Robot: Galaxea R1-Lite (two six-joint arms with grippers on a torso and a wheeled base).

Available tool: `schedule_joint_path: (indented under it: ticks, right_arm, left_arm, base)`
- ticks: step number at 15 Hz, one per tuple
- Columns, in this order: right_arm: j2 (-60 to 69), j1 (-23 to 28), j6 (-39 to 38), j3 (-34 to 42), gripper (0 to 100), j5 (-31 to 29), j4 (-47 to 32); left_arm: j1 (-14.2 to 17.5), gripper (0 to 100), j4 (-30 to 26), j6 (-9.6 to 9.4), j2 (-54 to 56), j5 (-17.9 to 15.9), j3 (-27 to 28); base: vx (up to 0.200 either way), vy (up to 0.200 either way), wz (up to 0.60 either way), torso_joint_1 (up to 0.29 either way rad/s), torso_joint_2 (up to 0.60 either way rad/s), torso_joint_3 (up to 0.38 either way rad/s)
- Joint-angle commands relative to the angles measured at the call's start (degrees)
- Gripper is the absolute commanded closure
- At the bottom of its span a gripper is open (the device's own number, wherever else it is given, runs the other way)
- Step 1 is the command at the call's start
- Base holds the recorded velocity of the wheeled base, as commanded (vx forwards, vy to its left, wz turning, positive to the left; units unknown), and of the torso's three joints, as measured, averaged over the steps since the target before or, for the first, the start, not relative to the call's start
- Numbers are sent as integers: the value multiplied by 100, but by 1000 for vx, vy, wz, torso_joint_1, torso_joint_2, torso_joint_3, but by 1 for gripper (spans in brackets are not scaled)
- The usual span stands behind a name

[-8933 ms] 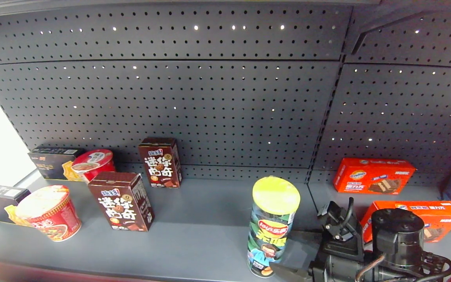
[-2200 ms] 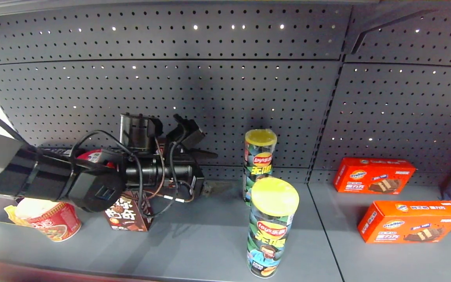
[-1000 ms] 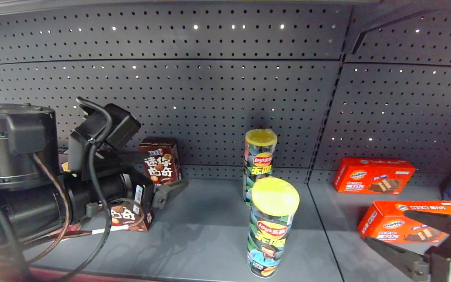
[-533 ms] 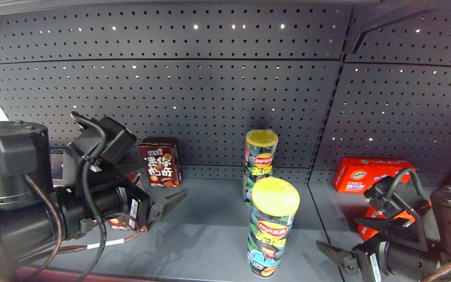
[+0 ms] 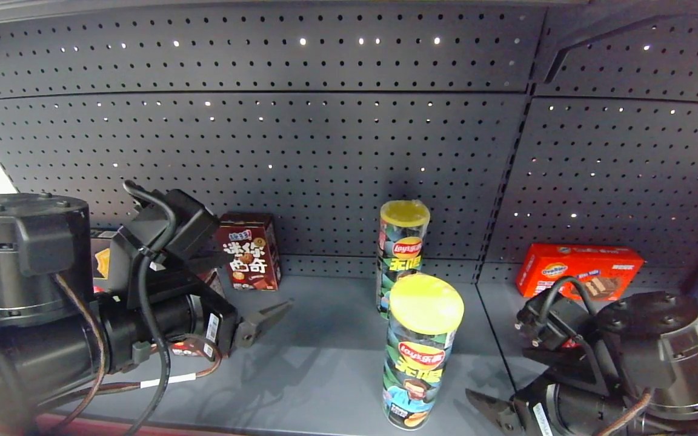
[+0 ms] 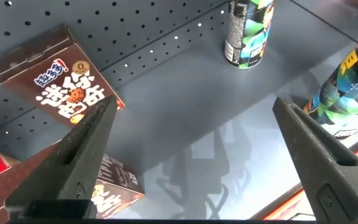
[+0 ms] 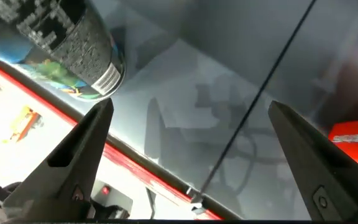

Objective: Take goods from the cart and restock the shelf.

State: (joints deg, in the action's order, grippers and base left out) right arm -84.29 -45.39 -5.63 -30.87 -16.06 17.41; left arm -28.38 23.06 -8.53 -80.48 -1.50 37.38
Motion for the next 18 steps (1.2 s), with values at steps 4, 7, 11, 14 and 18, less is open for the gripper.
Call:
schedule_joint_path:
  ticks: [4,7,11,14,18]
  right_arm:
    - [-378,-41,1,-394,0,-38,-1]
    - [-369,-76,1,-367,0,-38,-1]
    - [-448,-208,1,-429,0,-38,-1]
    - [-536,-216,1,-499,0,-38,-1]
    - [-563,-208,1,-499,0,-38,8]
  left_arm:
    - [-1,0,-13,1,-82,1,-11]
    - [-1,0,-21,1,-82,1,-20]
    - [-1,0,-13,1,-90,1,-20]
    - [-1,0,-13,1,-90,1,-29]
    - [-1,0,5,1,-90,1,-108]
  base:
    - [0,0,0,0,0,0]
    - [0,0,0,0,0,0]
    - [0,0,0,0,0,0]
    - [0,0,0,0,0,0]
    - [0,0,0,0,0,0]
